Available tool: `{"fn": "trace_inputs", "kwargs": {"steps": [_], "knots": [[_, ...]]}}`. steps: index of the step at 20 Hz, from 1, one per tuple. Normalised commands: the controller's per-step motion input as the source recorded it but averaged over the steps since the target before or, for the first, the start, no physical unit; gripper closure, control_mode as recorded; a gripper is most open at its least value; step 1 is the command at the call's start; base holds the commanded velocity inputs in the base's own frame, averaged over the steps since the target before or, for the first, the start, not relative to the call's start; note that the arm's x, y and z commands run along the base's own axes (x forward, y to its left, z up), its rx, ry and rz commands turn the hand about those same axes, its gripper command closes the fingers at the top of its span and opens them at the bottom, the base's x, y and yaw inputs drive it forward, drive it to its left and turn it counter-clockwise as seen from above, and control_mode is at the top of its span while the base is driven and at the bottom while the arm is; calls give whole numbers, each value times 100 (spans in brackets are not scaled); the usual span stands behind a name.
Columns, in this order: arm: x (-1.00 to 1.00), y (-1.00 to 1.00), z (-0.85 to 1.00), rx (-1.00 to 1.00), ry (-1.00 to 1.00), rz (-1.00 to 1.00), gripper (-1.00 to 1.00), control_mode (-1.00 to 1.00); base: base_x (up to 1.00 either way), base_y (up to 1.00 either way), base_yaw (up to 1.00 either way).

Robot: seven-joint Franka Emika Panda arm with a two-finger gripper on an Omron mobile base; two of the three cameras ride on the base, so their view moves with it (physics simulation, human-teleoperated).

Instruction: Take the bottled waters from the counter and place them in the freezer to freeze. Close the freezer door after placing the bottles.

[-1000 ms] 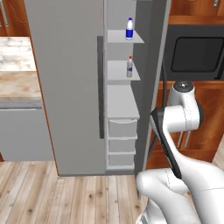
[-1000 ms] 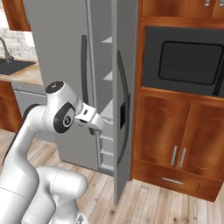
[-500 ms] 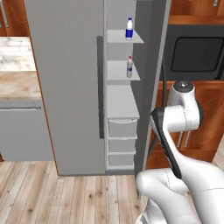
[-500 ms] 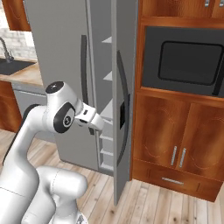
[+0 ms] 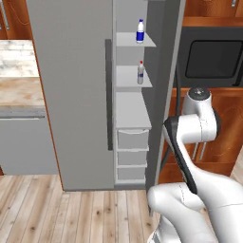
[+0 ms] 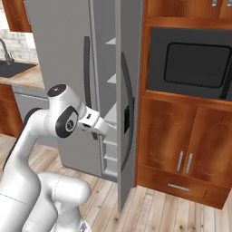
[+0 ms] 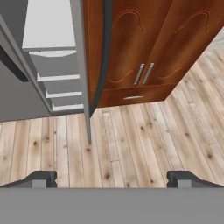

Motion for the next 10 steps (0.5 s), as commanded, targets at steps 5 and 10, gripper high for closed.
{"fn": "trace_inputs", "kwargs": {"steps": [5,10], "knots": [[2,-67,7,7,0,12,-100,-100,0,0,0],[17,-77,10,44,-6,31,-100,-100,0,0,0]]}}
